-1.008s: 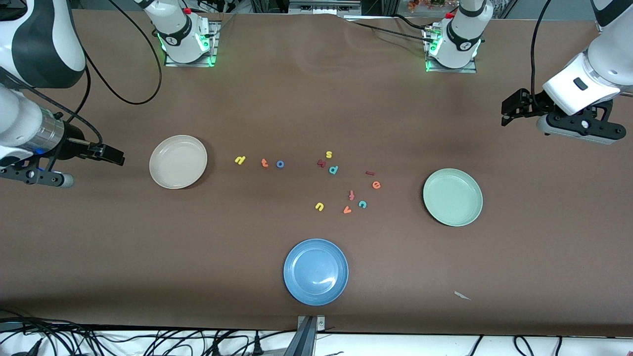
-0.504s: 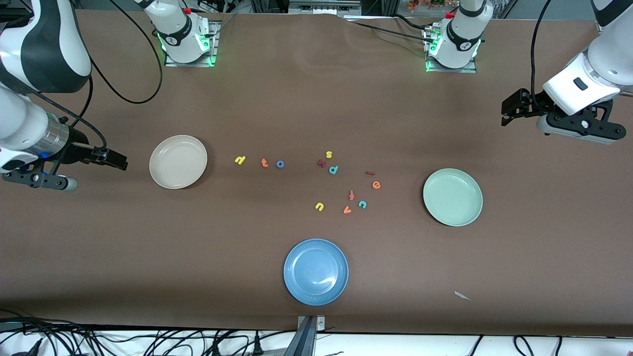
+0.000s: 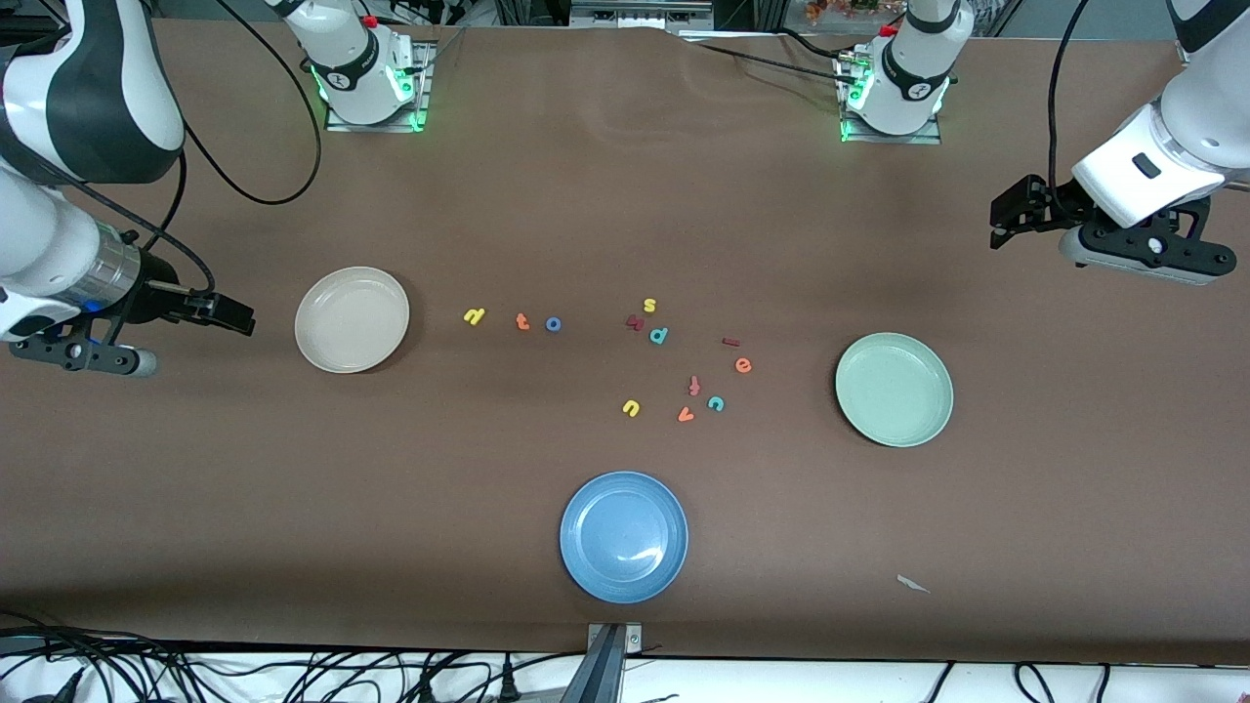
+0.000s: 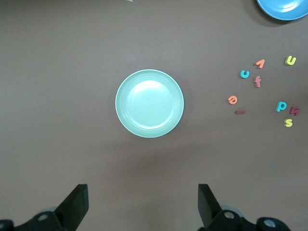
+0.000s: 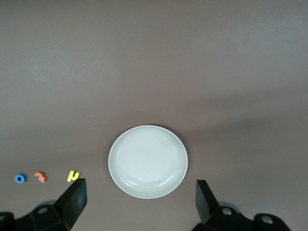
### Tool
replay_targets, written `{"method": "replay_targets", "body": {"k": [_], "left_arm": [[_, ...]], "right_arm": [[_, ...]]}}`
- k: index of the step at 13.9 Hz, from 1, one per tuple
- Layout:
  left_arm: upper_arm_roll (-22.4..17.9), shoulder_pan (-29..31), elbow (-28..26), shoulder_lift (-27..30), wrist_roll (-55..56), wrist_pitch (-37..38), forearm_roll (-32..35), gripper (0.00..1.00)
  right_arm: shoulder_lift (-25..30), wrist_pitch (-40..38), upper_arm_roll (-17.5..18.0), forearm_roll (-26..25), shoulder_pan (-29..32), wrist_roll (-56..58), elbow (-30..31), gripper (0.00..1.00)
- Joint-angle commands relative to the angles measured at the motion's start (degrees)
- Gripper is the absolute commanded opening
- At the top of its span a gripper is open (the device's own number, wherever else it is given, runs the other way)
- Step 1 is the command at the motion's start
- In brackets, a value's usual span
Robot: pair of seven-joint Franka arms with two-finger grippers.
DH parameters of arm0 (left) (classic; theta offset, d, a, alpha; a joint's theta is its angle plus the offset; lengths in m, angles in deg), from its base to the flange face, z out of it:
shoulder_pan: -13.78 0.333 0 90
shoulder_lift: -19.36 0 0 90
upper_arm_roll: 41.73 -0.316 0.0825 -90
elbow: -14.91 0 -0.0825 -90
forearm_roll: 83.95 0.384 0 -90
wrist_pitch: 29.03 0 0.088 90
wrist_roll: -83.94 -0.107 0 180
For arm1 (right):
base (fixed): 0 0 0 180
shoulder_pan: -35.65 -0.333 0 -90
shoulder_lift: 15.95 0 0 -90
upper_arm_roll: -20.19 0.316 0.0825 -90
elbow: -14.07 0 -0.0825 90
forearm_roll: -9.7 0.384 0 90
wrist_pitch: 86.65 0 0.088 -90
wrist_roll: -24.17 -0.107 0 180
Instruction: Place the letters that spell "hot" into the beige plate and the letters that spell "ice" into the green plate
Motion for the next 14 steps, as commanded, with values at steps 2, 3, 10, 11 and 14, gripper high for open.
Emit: {"method": "replay_targets", "body": {"k": [2,3,10,11,14], "left_arm": [[0.19,0.18,1.14,0.04,-0.41,1.19,0.49,1.00],[0.19,0.18,1.14,0.04,-0.32,1.19,0.49,1.00],[0.19,0.18,1.14,0.04,-0.32,1.19,0.49,1.00],[0.27,0.18,1.14,0.04,-0.15,1.19,0.49,1.00],[0.10,0.36,1.14,-0.05,-0.32,1.19,-0.38,1.00]], "right_arm": [[1.86,0.67,-0.36,0.26,-0.29,0.67,2.05,1.00],[1.86,0.75,-0.36,0.26,-0.29,0.67,2.05,1.00],[1.86,0.67,-0.36,0.26,-0.11,0.67,2.05,1.00],[1.86,0.67,-0.36,0.26,-0.11,0.67,2.05,1.00],[1.86,0.67,0.25,0.44,-0.29,0.67,2.05,1.00]]}}
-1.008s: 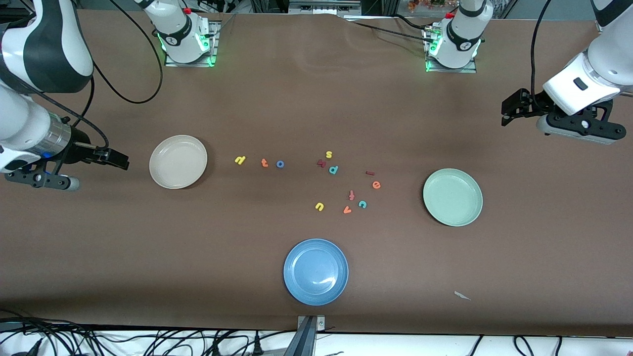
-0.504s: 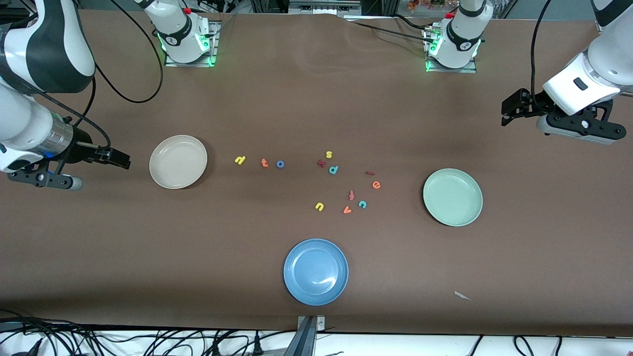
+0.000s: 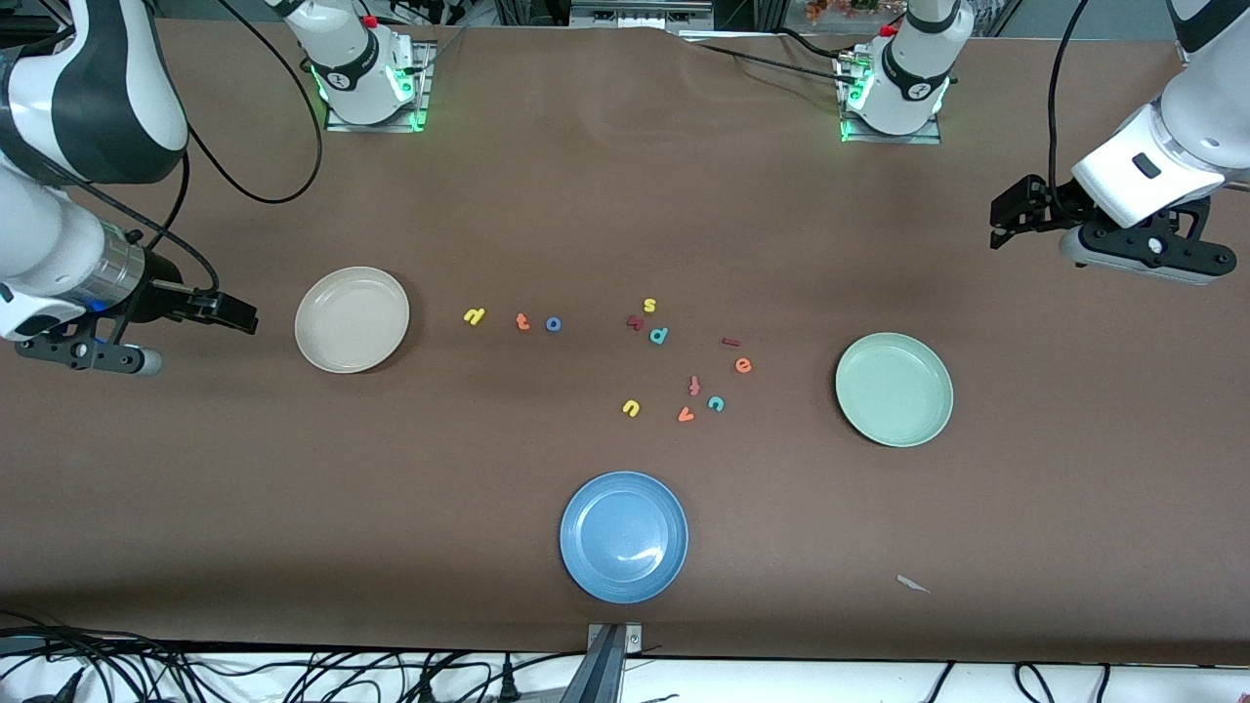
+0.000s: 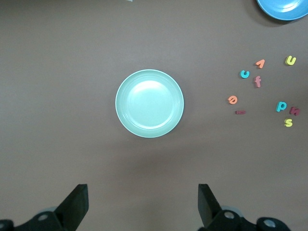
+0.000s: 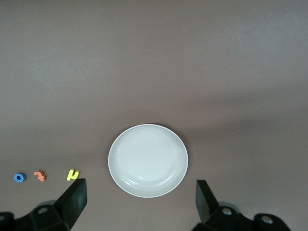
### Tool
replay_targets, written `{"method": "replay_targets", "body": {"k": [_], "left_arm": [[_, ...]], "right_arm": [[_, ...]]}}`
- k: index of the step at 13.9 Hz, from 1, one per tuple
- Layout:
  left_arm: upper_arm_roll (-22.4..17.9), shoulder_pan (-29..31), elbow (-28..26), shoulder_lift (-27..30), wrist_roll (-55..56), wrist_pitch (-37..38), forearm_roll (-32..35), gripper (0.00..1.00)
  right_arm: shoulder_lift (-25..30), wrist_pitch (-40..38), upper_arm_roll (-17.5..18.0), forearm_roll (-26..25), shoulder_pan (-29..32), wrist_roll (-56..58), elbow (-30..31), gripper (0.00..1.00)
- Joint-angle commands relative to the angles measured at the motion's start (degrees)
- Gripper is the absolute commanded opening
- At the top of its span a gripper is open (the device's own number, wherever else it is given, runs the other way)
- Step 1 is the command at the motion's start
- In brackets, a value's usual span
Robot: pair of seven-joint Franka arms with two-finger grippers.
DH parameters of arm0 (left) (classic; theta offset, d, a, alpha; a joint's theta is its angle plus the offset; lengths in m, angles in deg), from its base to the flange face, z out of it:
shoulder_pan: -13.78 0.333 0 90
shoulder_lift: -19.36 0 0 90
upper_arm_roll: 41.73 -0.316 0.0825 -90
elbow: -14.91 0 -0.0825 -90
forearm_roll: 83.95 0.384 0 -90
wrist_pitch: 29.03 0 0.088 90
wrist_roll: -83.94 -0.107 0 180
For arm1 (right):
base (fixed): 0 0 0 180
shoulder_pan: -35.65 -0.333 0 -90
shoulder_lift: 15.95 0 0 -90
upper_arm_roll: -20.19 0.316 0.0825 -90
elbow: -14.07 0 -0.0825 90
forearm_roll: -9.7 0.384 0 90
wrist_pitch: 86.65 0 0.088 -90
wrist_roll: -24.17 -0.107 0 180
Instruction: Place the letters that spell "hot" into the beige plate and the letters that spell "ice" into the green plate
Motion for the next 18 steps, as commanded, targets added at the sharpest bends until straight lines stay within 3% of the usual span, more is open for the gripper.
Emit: {"method": "replay_targets", "body": {"k": [1,6,9,12,15,18], "left_arm": [[0.10,0.09,1.05,-0.23,-0.24,1.19,-0.73,1.00],[1.94,-2.28,1.14,-4.78,-0.94,-0.30,-1.97,1.00],[3.88,-5.79,1.40,-12.16,-0.85,-2.83,-1.97,1.00],[4.23,-9.04,4.38,-18.75,-0.77,-7.07,-1.88,1.00],[4.23,-12.91,9.65,-27.71,-0.24,-11.62,-1.53,1.00],[4.23,-13.89,10.54,-33.52,-0.15,-16.38,-2.14,1.00]], "right_arm": [[1.72,0.66,0.82,0.43,-0.15,0.50,1.70,1.00],[-0.82,2.15,5.73,1.05,-1.30,-8.01,1.35,0.99],[-4.42,5.58,8.65,1.05,-2.78,-14.42,1.70,0.99],[-9.08,8.13,8.65,1.05,-5.95,-23.02,2.05,0.99],[-10.23,16.80,8.65,0.96,-7.80,-35.50,8.26,0.99],[-10.23,25.60,8.83,0.96,-9.46,-45.35,16.44,0.99]]}}
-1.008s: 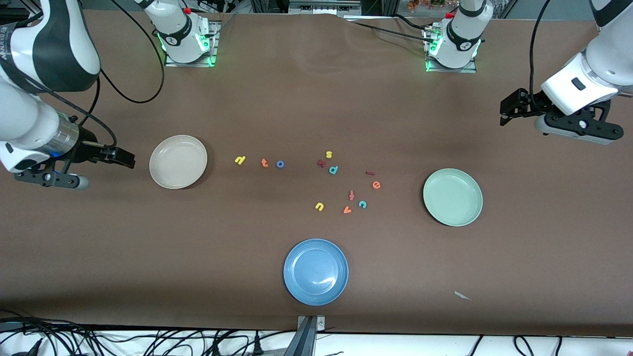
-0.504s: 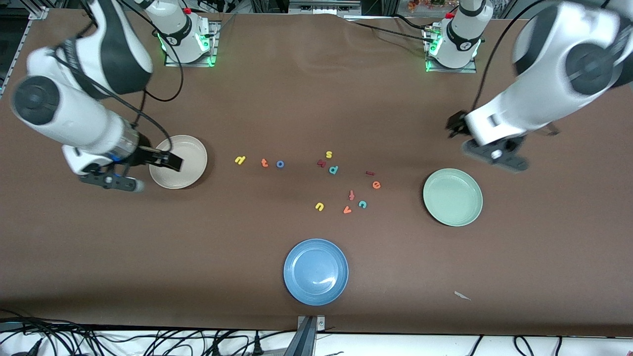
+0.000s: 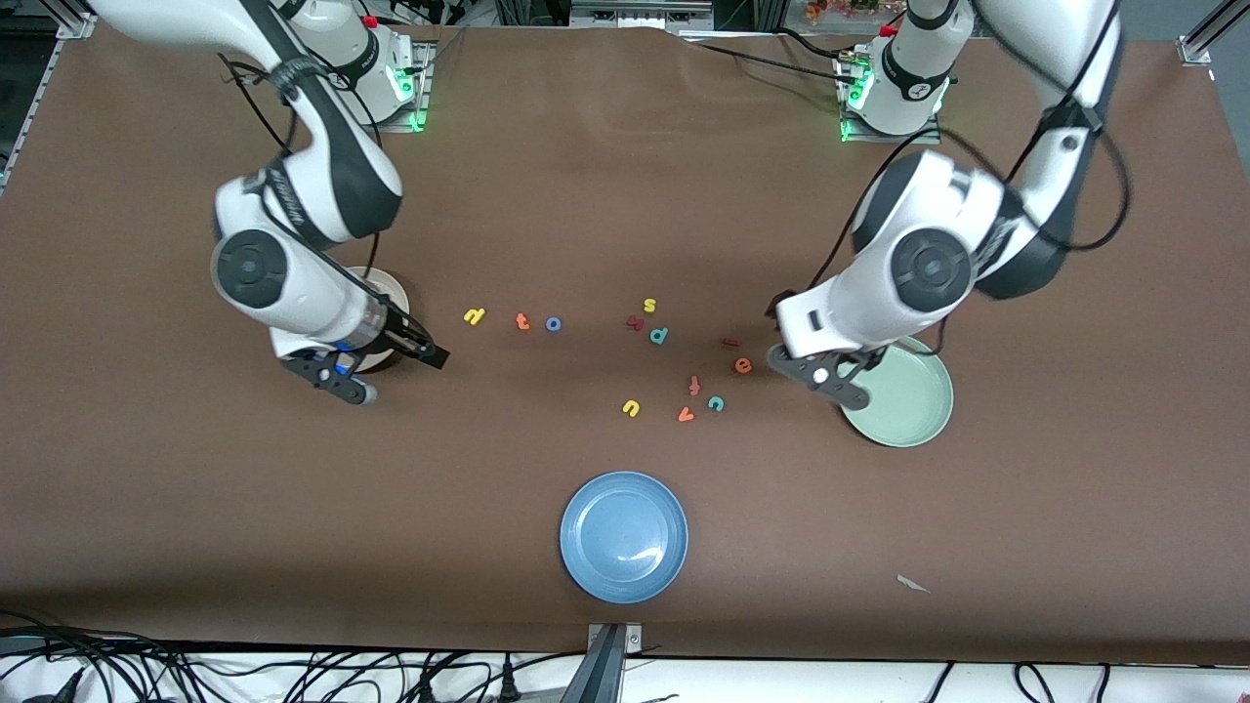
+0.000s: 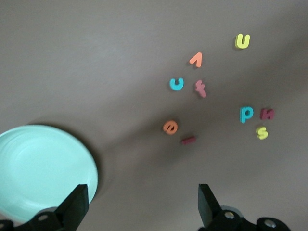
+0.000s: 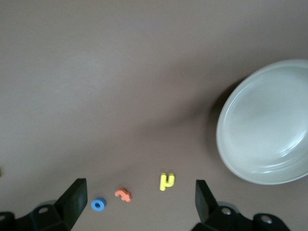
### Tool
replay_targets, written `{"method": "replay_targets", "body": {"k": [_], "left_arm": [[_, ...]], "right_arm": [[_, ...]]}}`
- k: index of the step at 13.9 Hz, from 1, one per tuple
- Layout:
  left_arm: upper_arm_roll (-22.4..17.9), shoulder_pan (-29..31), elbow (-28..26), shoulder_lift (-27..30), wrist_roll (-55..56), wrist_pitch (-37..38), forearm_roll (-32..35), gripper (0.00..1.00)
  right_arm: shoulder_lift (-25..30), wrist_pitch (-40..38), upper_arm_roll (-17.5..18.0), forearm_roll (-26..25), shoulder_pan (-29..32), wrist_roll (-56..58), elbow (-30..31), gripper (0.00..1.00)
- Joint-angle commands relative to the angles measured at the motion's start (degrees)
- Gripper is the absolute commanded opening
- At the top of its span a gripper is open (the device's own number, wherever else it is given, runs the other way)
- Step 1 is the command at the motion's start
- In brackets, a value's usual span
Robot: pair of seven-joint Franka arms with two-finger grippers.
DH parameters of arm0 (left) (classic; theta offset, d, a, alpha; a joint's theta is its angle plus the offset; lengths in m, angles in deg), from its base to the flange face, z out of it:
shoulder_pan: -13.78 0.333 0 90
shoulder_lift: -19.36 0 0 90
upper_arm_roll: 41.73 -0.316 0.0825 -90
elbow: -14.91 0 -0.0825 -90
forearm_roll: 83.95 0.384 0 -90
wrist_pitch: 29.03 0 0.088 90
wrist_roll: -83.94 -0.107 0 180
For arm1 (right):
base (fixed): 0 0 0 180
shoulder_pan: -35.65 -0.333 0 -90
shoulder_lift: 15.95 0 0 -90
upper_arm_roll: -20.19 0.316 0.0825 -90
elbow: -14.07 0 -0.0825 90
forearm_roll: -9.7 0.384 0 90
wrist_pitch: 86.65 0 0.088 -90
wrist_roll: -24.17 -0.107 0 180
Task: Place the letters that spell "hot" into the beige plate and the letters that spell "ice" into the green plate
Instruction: 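Grasp the yellow letter with the right gripper while the left gripper grasps orange e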
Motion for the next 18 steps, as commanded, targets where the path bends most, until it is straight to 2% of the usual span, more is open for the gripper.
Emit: {"method": "replay_targets", "body": {"k": [1,4,6,7,8,9,10,11,13,16,18], "left_arm": [[-0.46,-0.49,3.56,-6.24,-0.18,-3.39,-1.03,1.00],[-0.63,-2.95,2.59,-9.40,0.60,-7.71,-0.41,1.00],[-0.64,-3.66,2.33,-10.99,1.05,-8.24,2.82,0.91],[-0.63,-3.75,1.72,-11.69,1.40,-8.42,2.84,0.90],[-0.63,-3.66,1.62,-12.13,2.44,-8.77,2.66,0.83],[-0.63,-4.18,1.54,-12.66,4.46,-8.77,2.75,0.78],[-0.63,-5.40,1.01,-13.28,8.31,-8.77,2.75,0.78],[-0.63,-6.11,0.83,-13.46,12.52,-9.12,3.27,0.79],[-0.89,-7.26,0.22,-14.33,15.80,-10.09,3.80,0.78],[-0.90,-7.17,-1.19,-14.77,16.17,-12.02,6.26,0.78],[-0.90,-7.17,-3.55,-15.65,17.91,-16.65,8.37,0.78]], "right_arm": [[1.56,7.51,0.18,0.80,-1.28,-7.68,8.21,0.99],[0.16,14.99,0.18,0.80,-2.51,-14.45,14.02,0.99],[-0.71,19.47,0.18,0.71,-3.83,-17.27,16.74,0.99],[-0.98,21.84,0.18,0.71,-4.01,-17.89,18.41,0.99],[-1.07,24.13,0.18,0.45,-4.44,-18.16,20.08,0.97],[-1.16,26.85,0.09,0.36,-4.54,-18.07,22.10,0.92],[-1.16,30.10,0.09,0.27,-4.54,-18.07,23.86,0.92],[-1.16,31.70,0.00,0.27,-4.45,-17.81,24.92,0.83],[-0.72,31.45,-0.08,0.18,-4.36,-17.37,25.11,0.77],[-0.28,31.45,-1.39,-0.34,-4.36,-13.52,25.90,0.77],[-0.28,31.54,-2.36,-0.34,-4.36,-10.96,26.07,0.77]]}}
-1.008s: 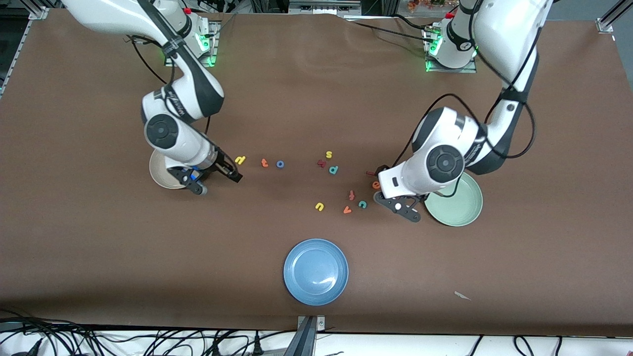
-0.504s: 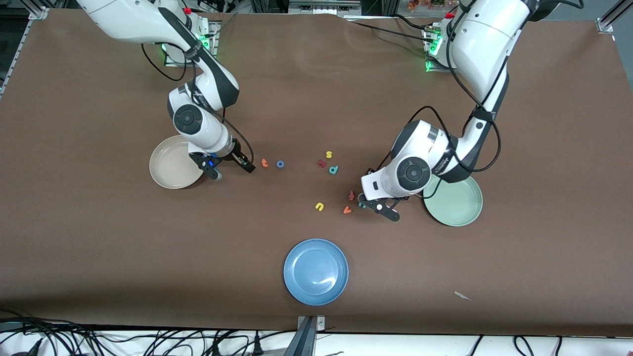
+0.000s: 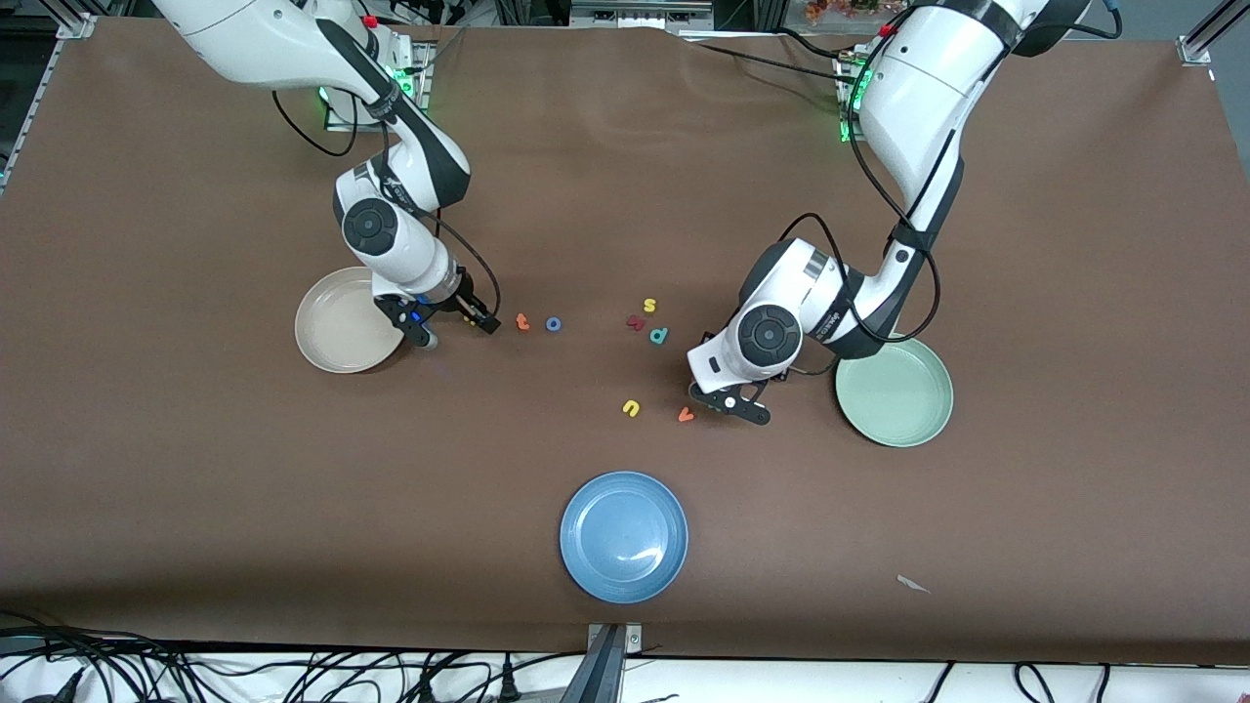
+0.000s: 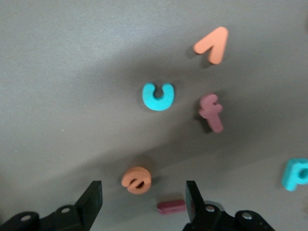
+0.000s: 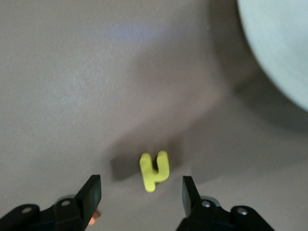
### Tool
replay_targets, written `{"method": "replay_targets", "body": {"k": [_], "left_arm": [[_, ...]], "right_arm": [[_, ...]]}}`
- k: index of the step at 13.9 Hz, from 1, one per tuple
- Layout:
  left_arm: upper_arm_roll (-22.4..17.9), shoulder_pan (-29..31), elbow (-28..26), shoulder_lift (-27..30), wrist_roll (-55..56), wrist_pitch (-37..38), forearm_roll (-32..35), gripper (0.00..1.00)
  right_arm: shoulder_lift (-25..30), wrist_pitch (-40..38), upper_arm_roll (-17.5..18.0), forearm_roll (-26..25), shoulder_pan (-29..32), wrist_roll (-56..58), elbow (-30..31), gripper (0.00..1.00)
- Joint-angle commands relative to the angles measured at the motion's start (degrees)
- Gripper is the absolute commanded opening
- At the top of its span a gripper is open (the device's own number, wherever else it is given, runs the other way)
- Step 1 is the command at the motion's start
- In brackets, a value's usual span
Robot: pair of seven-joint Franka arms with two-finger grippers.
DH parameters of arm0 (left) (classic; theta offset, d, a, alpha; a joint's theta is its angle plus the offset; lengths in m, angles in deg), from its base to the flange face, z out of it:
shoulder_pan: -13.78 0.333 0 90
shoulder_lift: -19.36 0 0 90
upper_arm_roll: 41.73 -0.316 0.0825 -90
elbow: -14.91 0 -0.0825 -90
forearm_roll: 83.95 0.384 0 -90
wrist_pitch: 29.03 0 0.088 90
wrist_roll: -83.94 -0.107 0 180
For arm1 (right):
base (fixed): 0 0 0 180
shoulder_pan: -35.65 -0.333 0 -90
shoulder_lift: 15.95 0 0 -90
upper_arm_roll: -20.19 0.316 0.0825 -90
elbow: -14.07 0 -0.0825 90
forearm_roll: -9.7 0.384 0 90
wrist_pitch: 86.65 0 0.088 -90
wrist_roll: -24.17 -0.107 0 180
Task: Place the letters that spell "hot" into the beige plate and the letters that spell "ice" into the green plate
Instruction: 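Grasp the yellow letter with the right gripper while the left gripper grasps orange e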
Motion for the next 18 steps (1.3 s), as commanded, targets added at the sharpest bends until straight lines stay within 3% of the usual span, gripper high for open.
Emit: {"method": "replay_targets", "body": {"k": [1,3,5,10,11,13,14,16,17,18], "left_arm": [[-0.42,-0.35,-3.68,-0.38,2.35,-6.11,3.43,0.78],[-0.33,0.00,-3.86,-0.20,2.35,-6.14,3.52,0.75],[-0.33,0.00,-3.87,-0.03,2.43,-5.96,3.52,0.72],[-0.24,0.27,-4.04,0.85,2.35,-4.03,3.52,0.71],[-0.33,0.27,-4.04,0.94,2.26,-3.68,3.52,0.61],[-0.24,0.35,-4.04,1.03,2.61,-3.24,3.44,0.20],[-0.24,0.44,-4.04,1.29,2.61,-3.06,3.44,0.10],[-0.24,0.62,-3.69,1.38,2.43,-2.62,3.44,0.03],[-0.24,0.62,-3.43,1.38,2.52,-2.62,3.44,0.01],[-0.33,0.62,-3.16,1.55,2.52,-2.45,3.44,0.01]], "right_arm": [[1.42,1.19,-1.11,-0.29,-0.09,2.79,1.79,0.77],[1.25,1.28,-1.11,-0.29,-0.09,2.70,1.79,0.77],[1.07,1.28,-1.11,-0.29,-0.09,2.61,1.87,0.65],[0.54,1.46,-1.11,-0.29,-0.27,2.44,1.96,0.65],[0.37,1.46,-1.11,-0.29,-0.44,2.52,1.96,0.65],[0.19,1.46,-1.11,-0.29,-1.14,2.52,1.96,0.65],[0.10,1.46,-1.11,-0.29,-1.15,2.52,1.96,0.65],[-0.07,1.46,-1.11,-0.29,-1.15,2.61,1.88,0.64],[-0.07,1.46,-1.11,-0.29,-1.15,2.79,1.88,0.53],[-0.07,1.46,-1.11,-0.29,-1.15,3.05,1.79,0.50]]}}
